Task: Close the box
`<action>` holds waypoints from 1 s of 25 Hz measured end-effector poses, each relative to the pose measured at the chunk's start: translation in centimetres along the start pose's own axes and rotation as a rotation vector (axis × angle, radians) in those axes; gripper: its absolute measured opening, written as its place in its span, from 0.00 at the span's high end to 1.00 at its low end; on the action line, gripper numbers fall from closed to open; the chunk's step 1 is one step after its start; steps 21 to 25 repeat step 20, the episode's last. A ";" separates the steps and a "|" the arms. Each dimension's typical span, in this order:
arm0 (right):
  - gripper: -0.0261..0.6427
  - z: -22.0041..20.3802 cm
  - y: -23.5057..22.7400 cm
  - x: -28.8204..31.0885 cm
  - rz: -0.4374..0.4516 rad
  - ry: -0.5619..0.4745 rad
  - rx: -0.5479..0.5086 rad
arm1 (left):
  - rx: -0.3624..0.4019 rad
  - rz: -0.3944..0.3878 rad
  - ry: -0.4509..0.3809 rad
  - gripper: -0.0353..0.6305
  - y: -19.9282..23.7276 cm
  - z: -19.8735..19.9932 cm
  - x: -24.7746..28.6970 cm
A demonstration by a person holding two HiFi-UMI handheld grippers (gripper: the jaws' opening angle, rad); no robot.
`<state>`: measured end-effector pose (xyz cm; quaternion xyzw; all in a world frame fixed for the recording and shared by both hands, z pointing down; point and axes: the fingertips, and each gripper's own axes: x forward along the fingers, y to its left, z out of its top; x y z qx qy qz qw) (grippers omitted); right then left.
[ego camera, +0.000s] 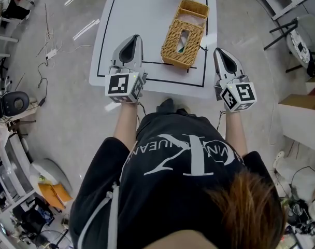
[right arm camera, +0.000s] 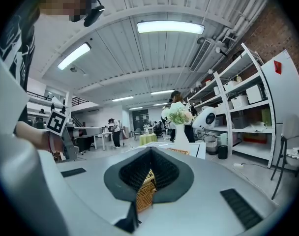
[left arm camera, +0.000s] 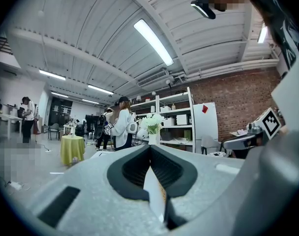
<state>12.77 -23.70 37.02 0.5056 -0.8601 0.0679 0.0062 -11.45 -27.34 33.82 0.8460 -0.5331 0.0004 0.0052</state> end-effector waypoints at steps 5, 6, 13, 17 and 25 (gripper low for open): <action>0.96 0.1 0.1 0.1 0.002 -0.002 -0.003 | -0.011 0.008 -0.009 0.93 0.4 0.1 0.0; 0.96 0.1 0.1 0.0 0.002 -0.002 -0.005 | -0.014 0.009 -0.011 0.93 0.5 0.2 0.0; 0.96 -0.1 -0.3 -0.3 -0.009 0.001 -0.005 | -0.026 0.010 -0.025 0.93 0.4 0.3 0.3; 0.96 -0.2 -0.4 -0.3 -0.010 0.000 0.002 | -0.025 0.007 -0.023 0.93 0.3 0.2 0.4; 0.96 -0.2 -0.4 -0.3 -0.010 0.002 0.002 | -0.025 0.010 -0.023 0.93 0.4 0.4 0.4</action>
